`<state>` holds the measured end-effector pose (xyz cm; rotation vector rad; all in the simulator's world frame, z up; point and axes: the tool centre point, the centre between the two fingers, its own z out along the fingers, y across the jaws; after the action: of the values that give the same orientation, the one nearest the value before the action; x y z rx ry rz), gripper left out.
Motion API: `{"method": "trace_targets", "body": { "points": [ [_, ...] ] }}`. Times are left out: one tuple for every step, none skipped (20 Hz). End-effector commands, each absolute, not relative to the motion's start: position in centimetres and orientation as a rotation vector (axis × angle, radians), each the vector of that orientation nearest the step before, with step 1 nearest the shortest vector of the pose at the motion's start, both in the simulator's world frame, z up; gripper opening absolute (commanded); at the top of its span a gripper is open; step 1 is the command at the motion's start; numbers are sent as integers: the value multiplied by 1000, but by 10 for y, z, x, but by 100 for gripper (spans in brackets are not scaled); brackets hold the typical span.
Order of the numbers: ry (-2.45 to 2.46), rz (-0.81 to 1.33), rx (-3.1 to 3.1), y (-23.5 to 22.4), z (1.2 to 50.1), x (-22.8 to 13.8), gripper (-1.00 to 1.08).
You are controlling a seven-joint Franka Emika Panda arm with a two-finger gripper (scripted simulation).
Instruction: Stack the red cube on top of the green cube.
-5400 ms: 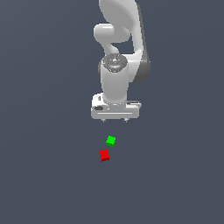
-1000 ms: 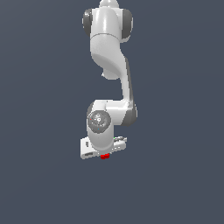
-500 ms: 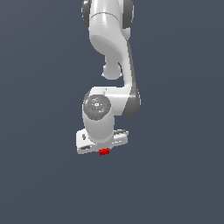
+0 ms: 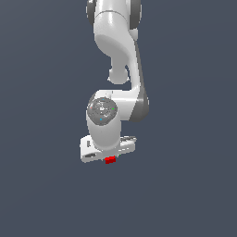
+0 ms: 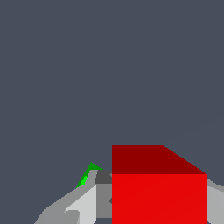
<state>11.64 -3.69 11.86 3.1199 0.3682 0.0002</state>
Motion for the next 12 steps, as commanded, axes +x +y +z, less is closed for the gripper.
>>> {"method": "trace_targets", "body": {
  "points": [
    [368, 1, 3120, -36, 118, 115, -100],
    [368, 1, 3120, -36, 117, 114, -100],
    [368, 1, 3120, -35, 116, 112, -100],
    [368, 1, 3120, -34, 115, 111, -100],
    [368, 1, 3120, -34, 113, 109, -100],
    [368, 1, 3120, -33, 112, 107, -100],
    [368, 1, 3120, -32, 110, 104, -100],
    [368, 1, 3120, -31, 108, 102, -100],
    [368, 1, 3120, -29, 106, 99, -100],
    [368, 1, 3120, -28, 103, 95, -100],
    [368, 1, 3120, -27, 100, 92, -100],
    [368, 1, 3120, -25, 97, 88, -100]
  ]
}}
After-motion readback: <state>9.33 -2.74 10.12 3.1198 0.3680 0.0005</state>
